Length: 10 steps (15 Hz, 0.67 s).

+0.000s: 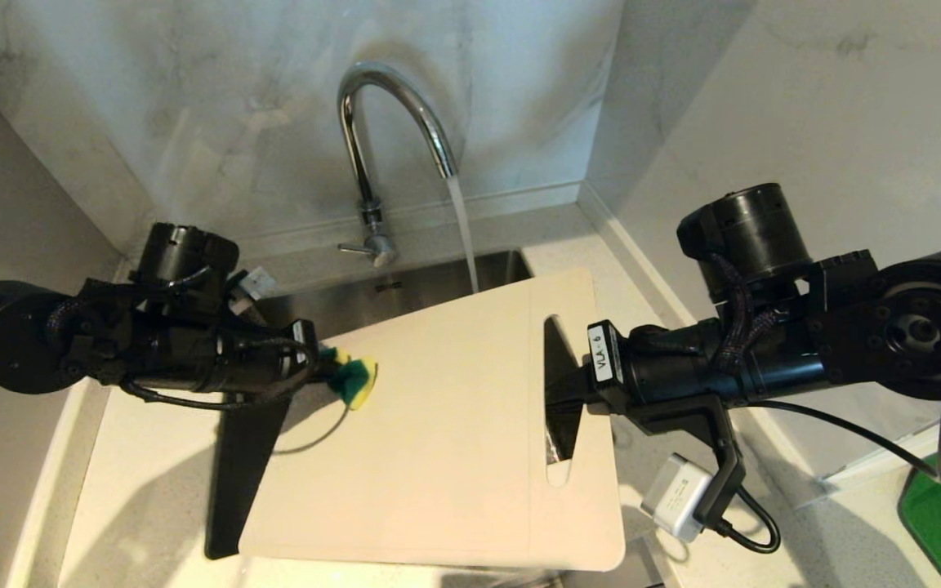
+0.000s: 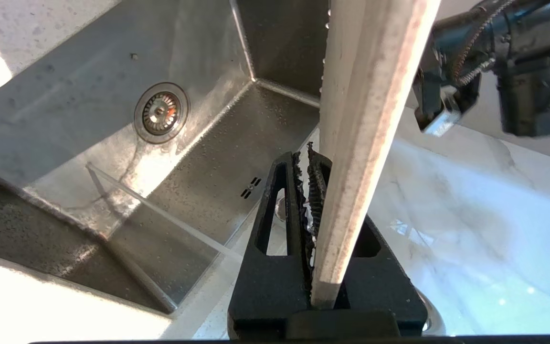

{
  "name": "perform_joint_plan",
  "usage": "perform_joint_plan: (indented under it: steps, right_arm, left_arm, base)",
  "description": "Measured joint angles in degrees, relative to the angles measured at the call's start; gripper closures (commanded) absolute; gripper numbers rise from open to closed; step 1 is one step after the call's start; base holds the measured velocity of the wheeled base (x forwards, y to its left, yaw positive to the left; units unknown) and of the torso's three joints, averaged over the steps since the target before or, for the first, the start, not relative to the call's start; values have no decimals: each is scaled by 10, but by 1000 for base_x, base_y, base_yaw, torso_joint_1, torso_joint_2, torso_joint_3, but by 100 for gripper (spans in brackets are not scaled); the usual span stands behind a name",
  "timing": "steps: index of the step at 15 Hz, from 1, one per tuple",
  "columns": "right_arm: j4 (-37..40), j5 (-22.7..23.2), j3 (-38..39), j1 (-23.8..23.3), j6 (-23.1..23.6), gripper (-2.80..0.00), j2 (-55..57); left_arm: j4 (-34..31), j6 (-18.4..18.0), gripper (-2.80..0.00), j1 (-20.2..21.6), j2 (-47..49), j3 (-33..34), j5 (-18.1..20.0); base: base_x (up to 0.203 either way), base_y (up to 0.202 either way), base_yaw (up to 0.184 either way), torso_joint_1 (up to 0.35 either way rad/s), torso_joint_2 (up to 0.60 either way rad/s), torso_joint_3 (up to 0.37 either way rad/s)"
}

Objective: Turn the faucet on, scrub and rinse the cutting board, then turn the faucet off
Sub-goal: Scrub the cutting board underwater

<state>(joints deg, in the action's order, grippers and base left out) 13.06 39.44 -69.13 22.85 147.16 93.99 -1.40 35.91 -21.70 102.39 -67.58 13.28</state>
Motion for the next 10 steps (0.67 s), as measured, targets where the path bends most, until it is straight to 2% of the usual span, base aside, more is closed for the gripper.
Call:
perform_joint_plan:
  steps: [7,10]
  right_arm:
    - [0,0,0,0,0,0,-5]
    - [0,0,0,0,-1,0,-7]
  left_arm:
    - [0,-55,0,133,-7,31,74]
    - [-1,-56,0,161,-23,24,92]
  base:
    - [0,0,0,0,0,0]
    - [0,0,0,0,0,0]
